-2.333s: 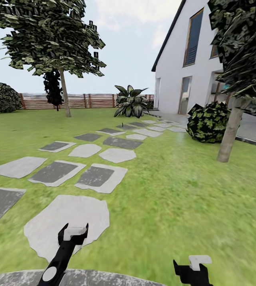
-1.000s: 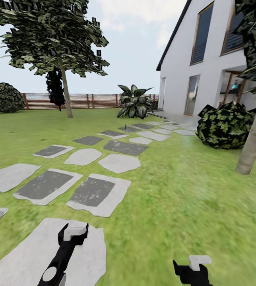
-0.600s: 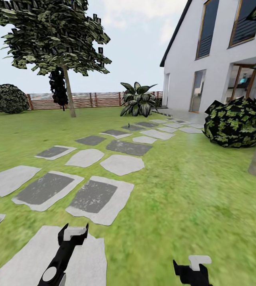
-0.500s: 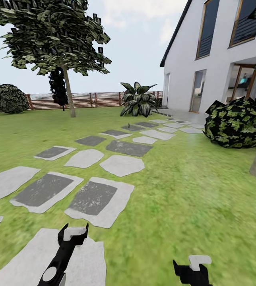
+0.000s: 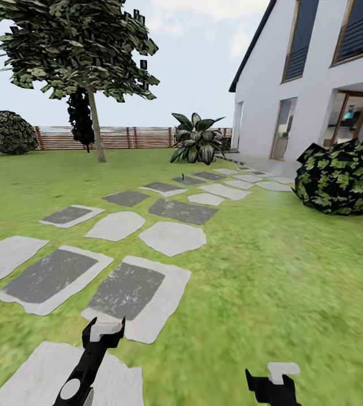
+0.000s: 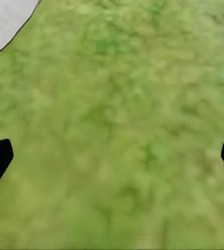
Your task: In the garden, pick up the pesticide atomizer on the floor and spray pesticide onto both trees until each tree trunk is fully covered.
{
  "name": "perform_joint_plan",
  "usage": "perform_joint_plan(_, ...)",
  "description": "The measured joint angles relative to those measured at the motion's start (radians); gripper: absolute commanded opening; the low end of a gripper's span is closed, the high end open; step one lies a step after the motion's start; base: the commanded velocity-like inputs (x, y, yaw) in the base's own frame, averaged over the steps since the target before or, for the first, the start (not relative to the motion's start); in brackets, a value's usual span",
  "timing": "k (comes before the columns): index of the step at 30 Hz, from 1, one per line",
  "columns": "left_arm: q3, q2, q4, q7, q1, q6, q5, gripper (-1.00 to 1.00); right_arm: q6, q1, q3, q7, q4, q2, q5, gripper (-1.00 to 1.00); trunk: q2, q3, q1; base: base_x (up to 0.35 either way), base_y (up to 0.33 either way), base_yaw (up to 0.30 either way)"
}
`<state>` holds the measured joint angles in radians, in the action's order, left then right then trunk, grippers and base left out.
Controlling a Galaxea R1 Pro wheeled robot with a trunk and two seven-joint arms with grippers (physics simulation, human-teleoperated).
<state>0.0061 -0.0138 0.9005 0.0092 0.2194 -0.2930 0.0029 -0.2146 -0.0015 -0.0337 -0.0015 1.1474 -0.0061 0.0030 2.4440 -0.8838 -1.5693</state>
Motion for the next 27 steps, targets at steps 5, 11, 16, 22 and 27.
perform_joint_plan(5,0.0,0.0,0.0,0.0,0.0,0.0,0.0,1.0,0.0,0.0,0.0,0.0,0.0,0.0,0.0,1.0,0.0,0.0,0.0,0.335,0.0,0.0)
perform_joint_plan(11,0.0,0.0,0.0,0.0,0.0,0.0,0.0,1.0,0.0,0.0,0.001,0.0,0.001,0.0,0.0,1.0,0.0,0.0,0.0,0.335,0.0,0.0)
perform_joint_plan(16,-0.001,0.0,0.0,0.0,0.0,0.0,-0.001,1.0,0.0,0.0,0.002,0.0,0.001,-0.001,0.0,1.0,0.0,0.0,0.0,0.335,0.0,0.0)
perform_joint_plan(22,-0.001,0.0,0.0,0.0,0.0,0.0,-0.001,1.0,0.0,0.0,0.002,0.0,0.001,-0.002,0.0,1.0,0.0,0.0,0.0,0.335,0.0,0.0)
perform_joint_plan(27,-0.001,0.0,0.0,0.0,0.0,0.0,-0.001,1.0,0.0,0.0,0.002,0.0,0.001,-0.002,0.0,1.0,0.0,0.0,0.0,0.335,0.0,0.0)
